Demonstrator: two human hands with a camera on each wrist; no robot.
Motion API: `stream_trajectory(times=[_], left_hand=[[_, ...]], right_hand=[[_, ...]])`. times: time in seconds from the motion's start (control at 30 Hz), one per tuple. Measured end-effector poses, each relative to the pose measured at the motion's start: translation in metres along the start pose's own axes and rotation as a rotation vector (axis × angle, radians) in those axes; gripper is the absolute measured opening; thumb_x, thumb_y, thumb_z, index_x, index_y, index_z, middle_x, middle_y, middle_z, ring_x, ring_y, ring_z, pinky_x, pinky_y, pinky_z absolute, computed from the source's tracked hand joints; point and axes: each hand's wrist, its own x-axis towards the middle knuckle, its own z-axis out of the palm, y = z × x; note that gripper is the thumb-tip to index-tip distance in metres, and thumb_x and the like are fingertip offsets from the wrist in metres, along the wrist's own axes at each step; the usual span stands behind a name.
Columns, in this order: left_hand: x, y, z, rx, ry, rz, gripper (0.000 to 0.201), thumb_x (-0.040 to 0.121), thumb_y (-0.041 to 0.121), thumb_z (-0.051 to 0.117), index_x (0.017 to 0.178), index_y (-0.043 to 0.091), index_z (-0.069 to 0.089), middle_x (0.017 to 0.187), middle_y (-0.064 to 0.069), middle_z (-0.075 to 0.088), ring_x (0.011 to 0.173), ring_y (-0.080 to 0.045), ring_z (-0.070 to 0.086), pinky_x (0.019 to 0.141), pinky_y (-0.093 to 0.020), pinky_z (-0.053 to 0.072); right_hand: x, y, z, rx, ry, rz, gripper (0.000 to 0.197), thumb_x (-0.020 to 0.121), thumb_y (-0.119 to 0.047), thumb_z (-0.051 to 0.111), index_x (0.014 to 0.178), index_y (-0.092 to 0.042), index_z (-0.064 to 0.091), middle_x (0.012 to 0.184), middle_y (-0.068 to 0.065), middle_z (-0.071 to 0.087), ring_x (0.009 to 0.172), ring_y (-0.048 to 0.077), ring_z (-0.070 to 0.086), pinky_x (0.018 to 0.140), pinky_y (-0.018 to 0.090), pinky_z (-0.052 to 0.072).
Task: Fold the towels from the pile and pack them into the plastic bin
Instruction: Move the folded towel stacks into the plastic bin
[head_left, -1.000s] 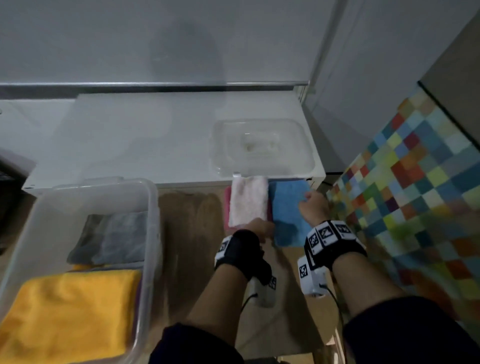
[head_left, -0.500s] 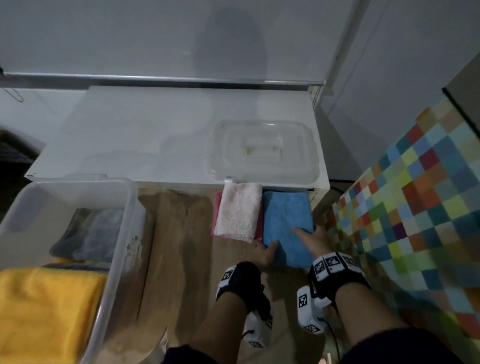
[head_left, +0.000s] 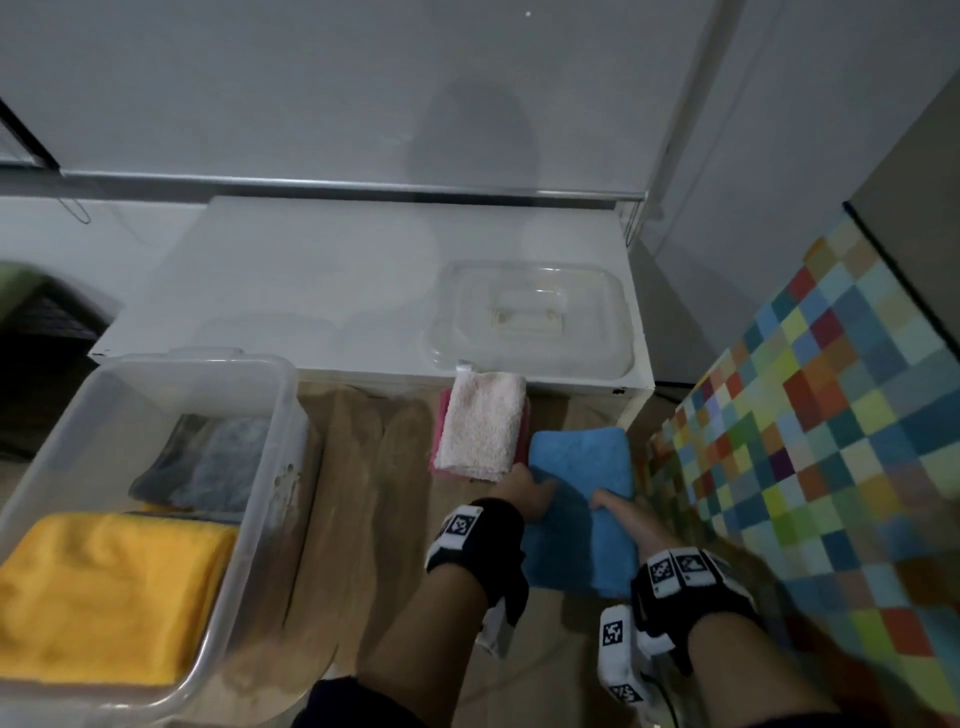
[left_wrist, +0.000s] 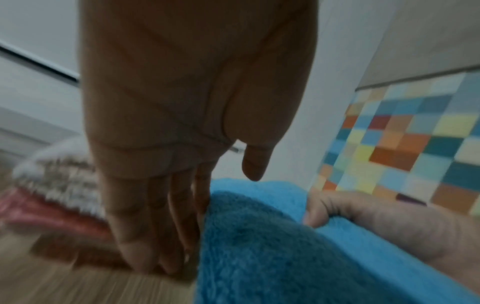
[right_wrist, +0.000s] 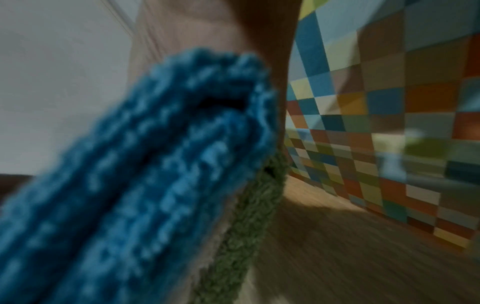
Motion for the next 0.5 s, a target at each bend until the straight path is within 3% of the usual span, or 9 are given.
stream_trajectory(times=[0.07, 0.17, 0.23, 0.3, 0.37, 0.5], left_hand=[[-0.01, 0.01, -0.02, -0.003, -0.006, 0.015, 0.057, 0.096, 0.042, 0.041, 0.129, -0.005, 0.046, 0.129, -0.019, 0.053, 0.119, -0.034, 0.051, 0.098, -0.037, 0.042], [-0.023, 0.023, -0.057, -0.219, 0.064, 0.122, 0.038, 0.097, 0.031, 0.043, 0.113, -0.003, 0.053, 0.105, -0.021, 0.061, 0.102, -0.031, 0.058, 0.078, -0.033, 0.048], [-0.031, 0.027, -0.084, -0.38, 0.18, 0.186, 0.04, 0.096, 0.026, 0.049, 0.125, 0.0, 0.046, 0.12, -0.02, 0.057, 0.104, -0.027, 0.056, 0.084, -0.033, 0.045], [-0.041, 0.026, -0.111, -0.494, 0.292, 0.247, 0.048, 0.093, 0.025, 0.055, 0.133, 0.004, 0.04, 0.133, -0.017, 0.048, 0.117, -0.027, 0.051, 0.093, -0.032, 0.041], [-0.056, 0.019, -0.141, -0.586, 0.357, 0.313, 0.058, 0.089, 0.026, 0.062, 0.137, 0.008, 0.036, 0.139, -0.013, 0.04, 0.124, -0.025, 0.046, 0.093, -0.027, 0.04], [-0.097, -0.018, -0.208, -0.636, 0.461, 0.386, 0.075, 0.079, 0.022, 0.074, 0.141, 0.013, 0.033, 0.145, -0.01, 0.035, 0.122, -0.018, 0.043, 0.092, -0.024, 0.04]], right_hand=[[-0.01, -0.012, 0.002, 0.055, -0.02, -0.034, 0.05, 0.061, -0.024, 0.068, 0.108, -0.009, 0.06, 0.099, 0.015, 0.064, 0.091, 0.033, 0.059, 0.071, 0.035, 0.045], [-0.025, -0.04, 0.006, 0.126, -0.036, -0.14, 0.056, 0.049, -0.024, 0.063, 0.103, -0.009, 0.061, 0.095, 0.016, 0.065, 0.086, 0.033, 0.061, 0.069, 0.035, 0.047], [-0.039, -0.062, 0.015, 0.151, -0.065, -0.231, 0.049, 0.052, -0.023, 0.062, 0.099, -0.01, 0.061, 0.092, 0.015, 0.065, 0.085, 0.034, 0.062, 0.071, 0.038, 0.05], [-0.054, -0.082, 0.03, 0.156, -0.109, -0.317, 0.043, 0.057, -0.022, 0.063, 0.099, -0.012, 0.062, 0.093, 0.015, 0.066, 0.086, 0.035, 0.063, 0.071, 0.04, 0.052], [-0.07, -0.102, 0.053, 0.125, -0.182, -0.388, 0.036, 0.063, -0.018, 0.063, 0.098, -0.012, 0.064, 0.09, 0.013, 0.067, 0.08, 0.031, 0.064, 0.066, 0.036, 0.052], [-0.094, -0.133, 0.116, -0.092, -0.367, -0.454, 0.054, 0.055, -0.016, 0.06, 0.107, -0.004, 0.062, 0.089, 0.016, 0.066, 0.078, 0.03, 0.063, 0.066, 0.033, 0.05]])
